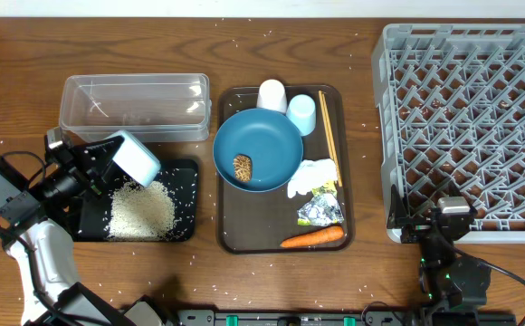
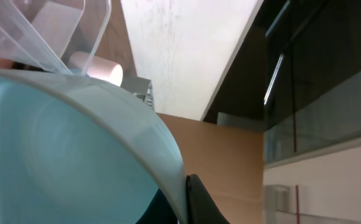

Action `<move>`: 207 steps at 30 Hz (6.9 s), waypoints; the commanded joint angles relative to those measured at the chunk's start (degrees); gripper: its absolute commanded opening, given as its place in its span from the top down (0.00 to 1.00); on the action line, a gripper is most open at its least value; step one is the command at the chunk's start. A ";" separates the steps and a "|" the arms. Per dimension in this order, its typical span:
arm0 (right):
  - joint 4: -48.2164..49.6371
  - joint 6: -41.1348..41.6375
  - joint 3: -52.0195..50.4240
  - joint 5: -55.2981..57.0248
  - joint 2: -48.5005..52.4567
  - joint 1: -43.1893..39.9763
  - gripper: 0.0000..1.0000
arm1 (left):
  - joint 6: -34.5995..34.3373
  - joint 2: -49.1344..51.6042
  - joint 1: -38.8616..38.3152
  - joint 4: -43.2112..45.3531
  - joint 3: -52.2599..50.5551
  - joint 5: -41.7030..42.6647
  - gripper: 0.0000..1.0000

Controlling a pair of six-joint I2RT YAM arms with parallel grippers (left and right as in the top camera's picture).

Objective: Sort waste into correct bins and load items into the dishwasher rack
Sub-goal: 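Tilt the white bowl with the left gripper, dumping rice onto black tray, then turn the bowl upright and carry it back toward the brown tray, then lower the white bowl onto the brown tray and release it, then reach the left gripper to the teal plate rim and grasp it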

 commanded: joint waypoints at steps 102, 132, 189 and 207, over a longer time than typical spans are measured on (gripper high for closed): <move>-0.24 -0.09 -0.07 -0.04 -0.11 -0.48 0.01 | 34.58 -28.02 -32.79 -51.32 8.87 -62.10 0.94; -0.24 -0.09 -0.07 -0.04 -0.11 -0.48 0.01 | 26.67 -4.52 -86.86 -41.40 9.03 -84.59 0.94; -0.24 -0.09 -0.07 -0.04 -0.11 -0.48 0.01 | 46.38 16.26 -82.14 -59.89 41.44 -79.97 0.51; -0.24 -0.09 -0.07 -0.04 -0.11 -0.48 0.01 | 47.15 32.02 -82.14 -39.67 41.35 -89.13 0.32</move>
